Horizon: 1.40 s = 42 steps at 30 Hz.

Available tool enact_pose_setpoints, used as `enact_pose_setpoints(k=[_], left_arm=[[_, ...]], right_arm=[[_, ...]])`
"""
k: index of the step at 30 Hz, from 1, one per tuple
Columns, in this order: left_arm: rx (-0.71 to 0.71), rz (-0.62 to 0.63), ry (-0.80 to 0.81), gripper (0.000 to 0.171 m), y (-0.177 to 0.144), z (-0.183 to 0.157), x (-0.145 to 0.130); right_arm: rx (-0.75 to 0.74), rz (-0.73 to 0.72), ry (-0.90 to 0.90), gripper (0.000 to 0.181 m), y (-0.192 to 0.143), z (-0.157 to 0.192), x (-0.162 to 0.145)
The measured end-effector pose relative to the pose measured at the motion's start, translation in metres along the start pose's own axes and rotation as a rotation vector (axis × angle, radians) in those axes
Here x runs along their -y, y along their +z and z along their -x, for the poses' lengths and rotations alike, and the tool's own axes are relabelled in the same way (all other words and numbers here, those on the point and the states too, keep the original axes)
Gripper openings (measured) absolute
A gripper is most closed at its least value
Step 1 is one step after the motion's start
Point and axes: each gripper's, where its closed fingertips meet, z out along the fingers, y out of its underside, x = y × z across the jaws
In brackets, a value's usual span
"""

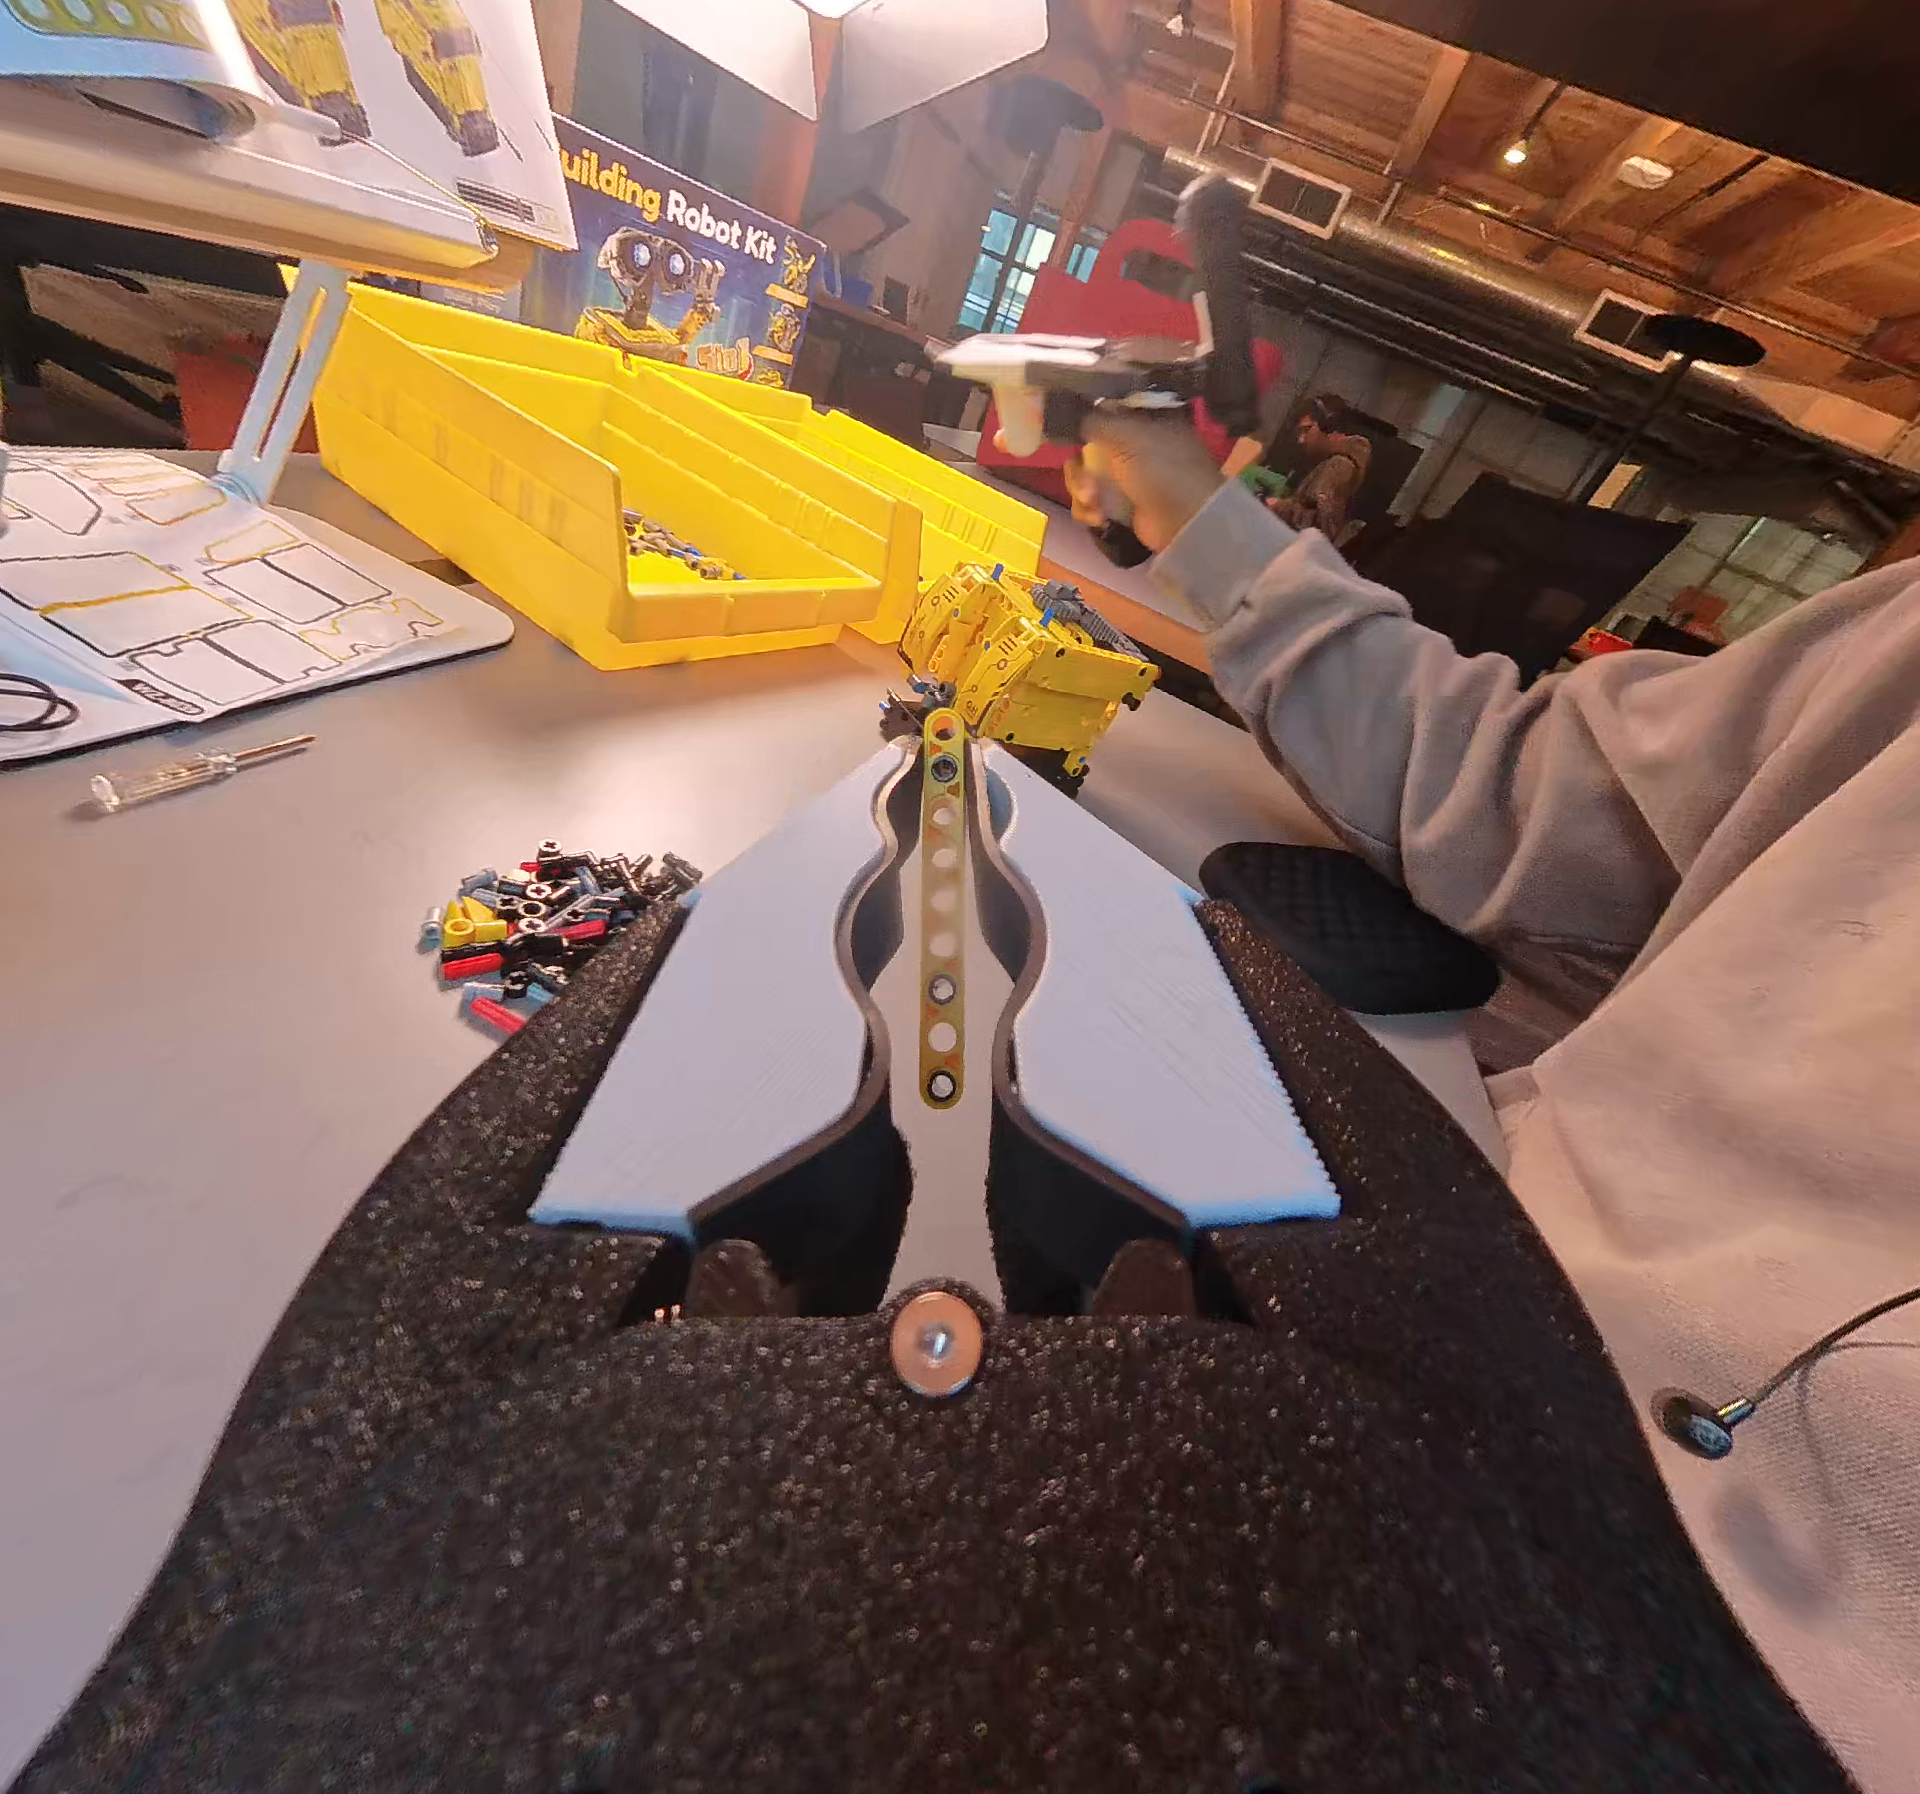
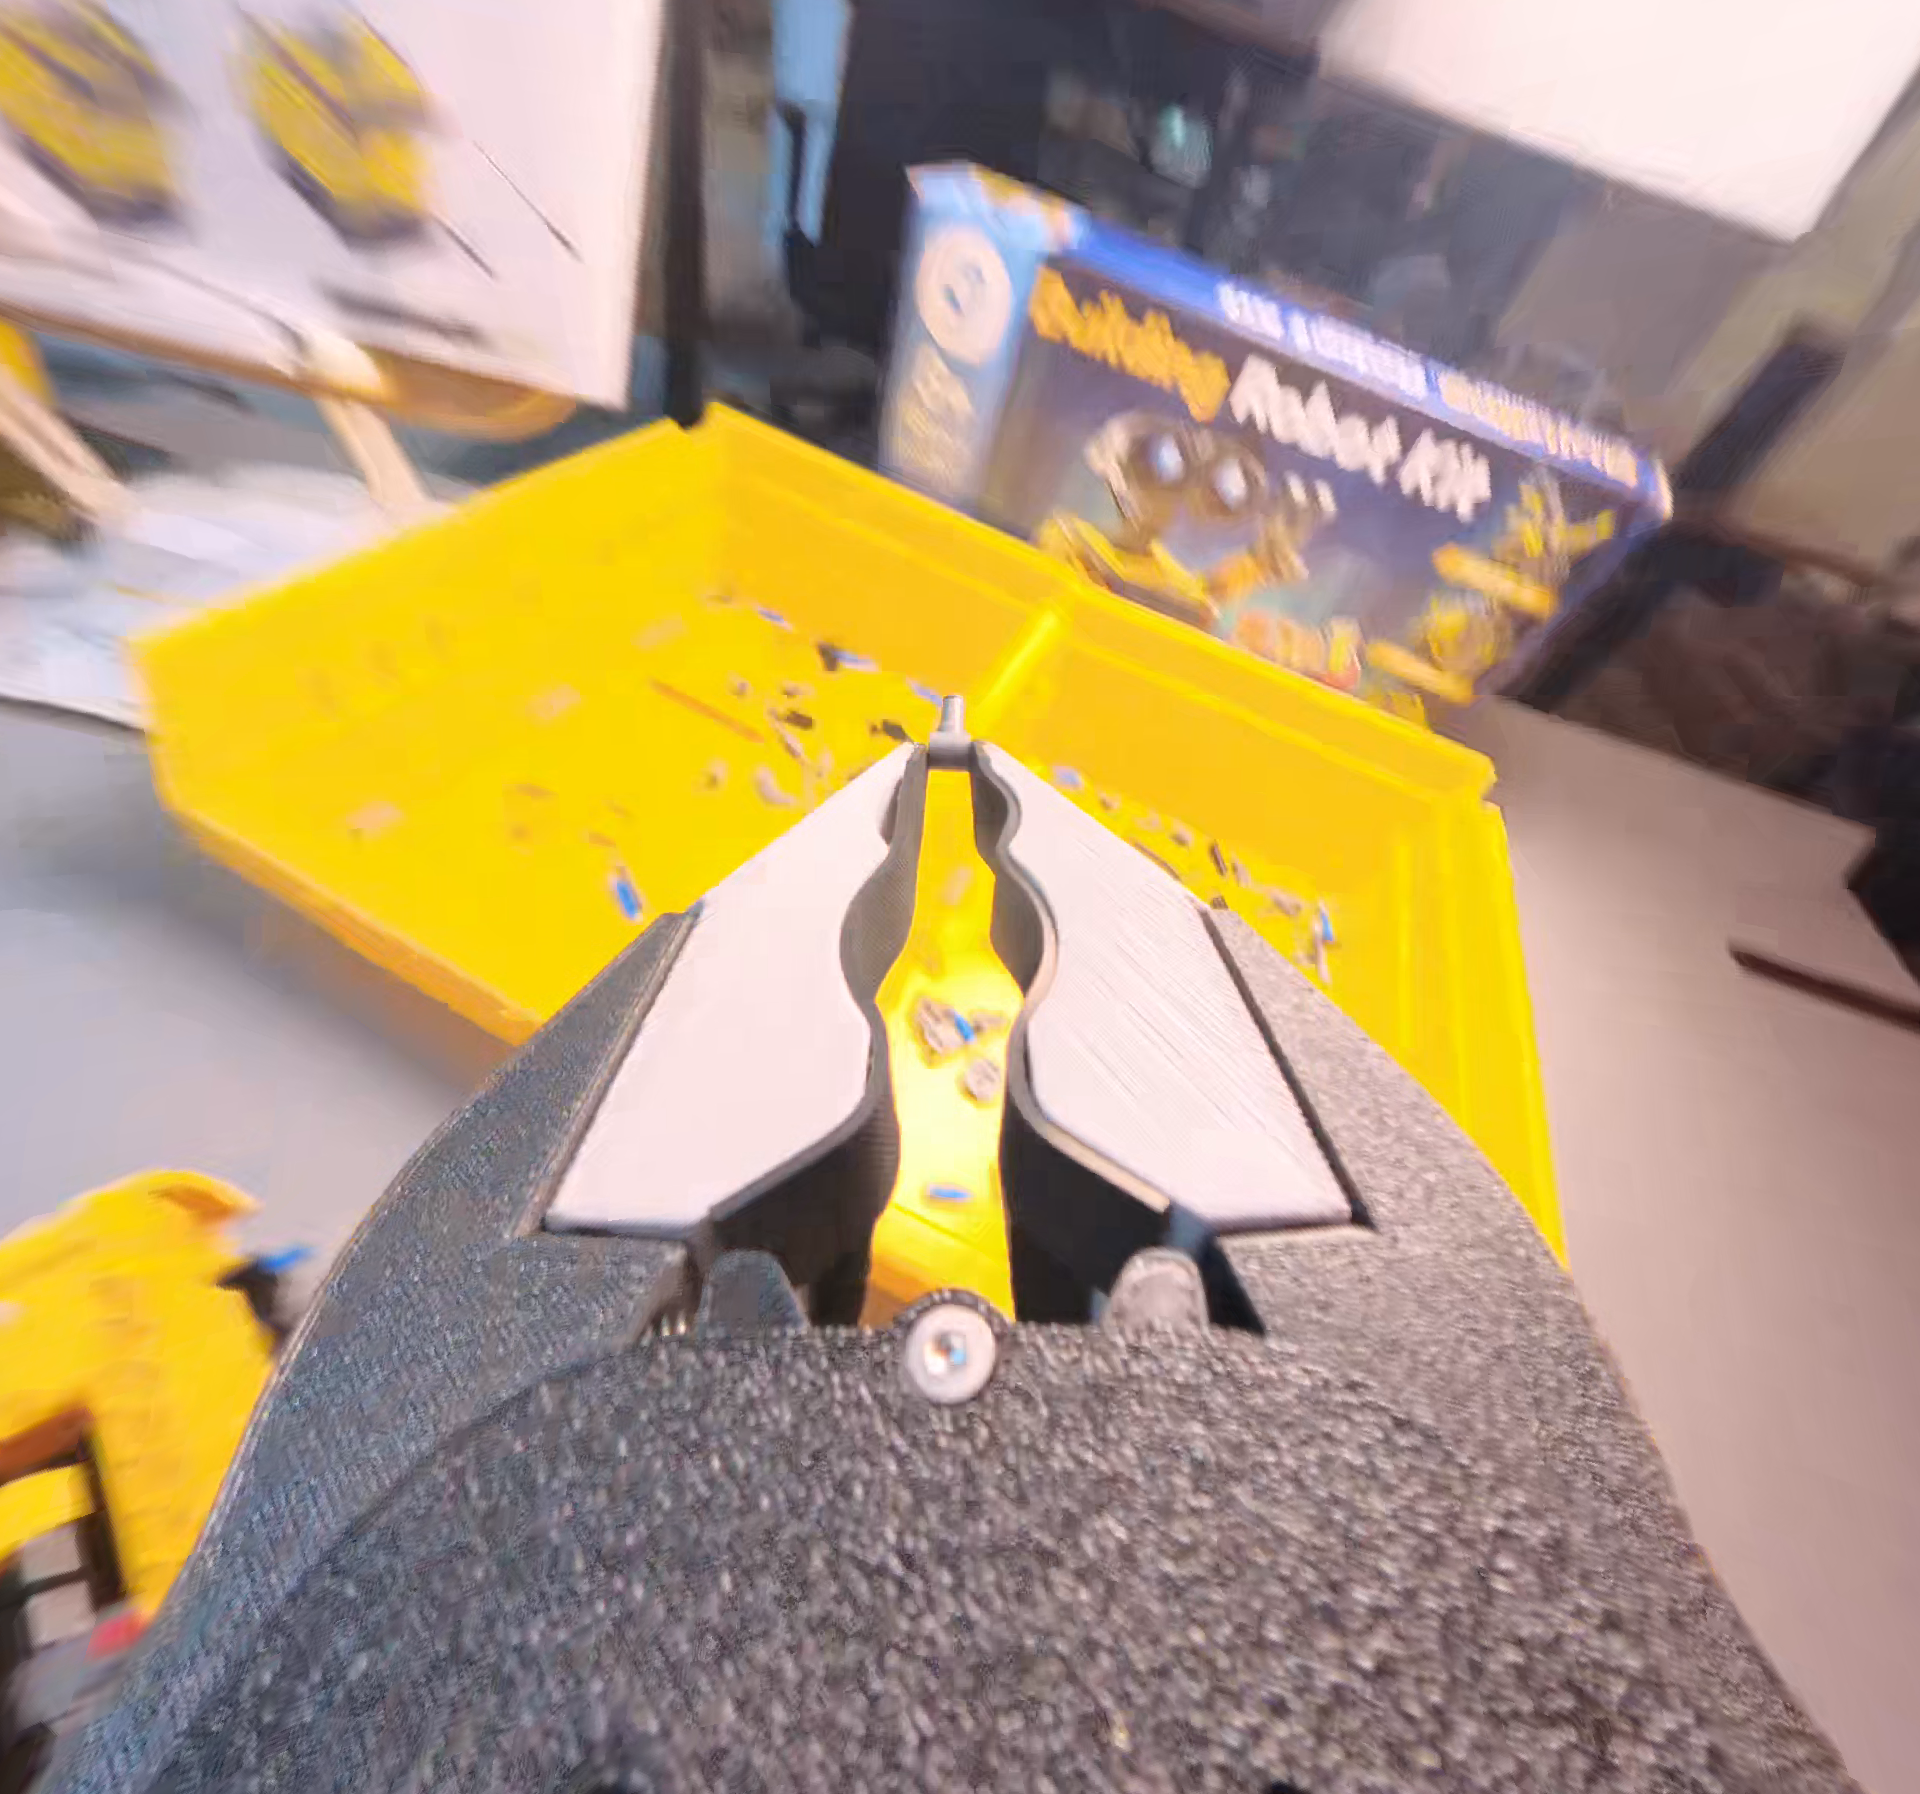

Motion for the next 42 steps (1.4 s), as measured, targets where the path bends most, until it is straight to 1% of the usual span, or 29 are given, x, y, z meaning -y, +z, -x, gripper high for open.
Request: enact_pose_setpoints(k=[1,2,3,4,5,6,7,9,11,13,14,16,18,20,23,25,28,32,37,42], left_arm=[[-0.008,0.0,-0.009,0.006,0.001,-0.002,-0.001],[-0.016,-0.002,-0.02,0.006,0.002,-0.003,-0.002],[-0.025,-0.004,-0.034,0.006,0.003,-0.004,-0.003],[-0.033,-0.007,-0.05,0.006,0.005,-0.004,-0.004],[-0.04,-0.011,-0.067,0.006,0.005,-0.005,-0.004],[-0.051,-0.016,-0.085,0.006,0.006,-0.005,-0.005],[-0.064,-0.023,-0.107,0.006,0.007,-0.006,-0.005],[-0.1,-0.046,-0.154,0.006,0.007,-0.007,-0.003],[-0.139,-0.079,-0.202,0.006,0.006,-0.009,0.001],[-0.172,-0.104,-0.244,0.006,0.006,-0.01,0.003],[-0.183,-0.112,-0.257,0.006,0.006,-0.011,0.004],[-0.202,-0.122,-0.268,0.006,0.005,-0.014,0.006],[-0.214,-0.133,-0.268,0.007,0.005,-0.017,0.008],[-0.234,-0.137,-0.266,0.006,0.005,-0.022,0.009],[-0.243,-0.133,-0.25,0.006,0.006,-0.026,0.008],[-0.249,-0.132,-0.236,0.006,0.006,-0.029,0.008],[-0.268,-0.135,-0.216,0.006,0.006,-0.034,0.009],[-0.275,-0.112,-0.197,0.006,0.009,-0.037,0.005],[-0.289,-0.092,-0.207,0.006,0.013,-0.039,-0.001],[-0.29,-0.082,-0.209,0.006,0.015,-0.039,-0.004]], right_arm=[[-0.038,0.085,0.0,0.007,0.013,-0.018,-0.027],[-0.076,0.145,-0.003,0.011,0.024,-0.033,-0.051],[-0.094,0.187,-0.004,0.02,0.031,-0.042,-0.069],[-0.11,0.212,0.006,0.028,0.036,-0.047,-0.082],[-0.114,0.209,0.022,0.039,0.038,-0.049,-0.086],[-0.114,0.181,0.037,0.046,0.036,-0.048,-0.08],[-0.113,0.131,0.042,0.048,0.03,-0.045,-0.067],[-0.088,-0.005,0.016,0.048,0.01,-0.025,-0.024],[0.035,-0.127,-0.027,0.048,-0.015,0.023,0.021],[0.234,-0.216,-0.057,0.047,-0.047,0.091,0.056],[0.343,-0.251,-0.064,0.045,-0.063,0.129,0.068],[0.551,-0.287,-0.066,0.043,-0.093,0.201,0.079],[0.725,-0.303,-0.059,0.038,-0.115,0.264,0.076],[0.866,-0.307,-0.021,0.033,-0.128,0.316,0.068],[1.045,-0.274,0.105,0.025,-0.137,0.374,0.051],[1.137,-0.239,0.184,0.025,-0.14,0.401,0.037],[1.206,-0.221,0.263,0.02,-0.141,0.419,0.023],[1.277,-0.193,0.334,0.012,-0.144,0.427,0.016],[1.286,-0.191,0.341,0.004,-0.143,0.427,0.013],[1.295,-0.197,0.348,0.004,-0.142,0.425,0.012]])
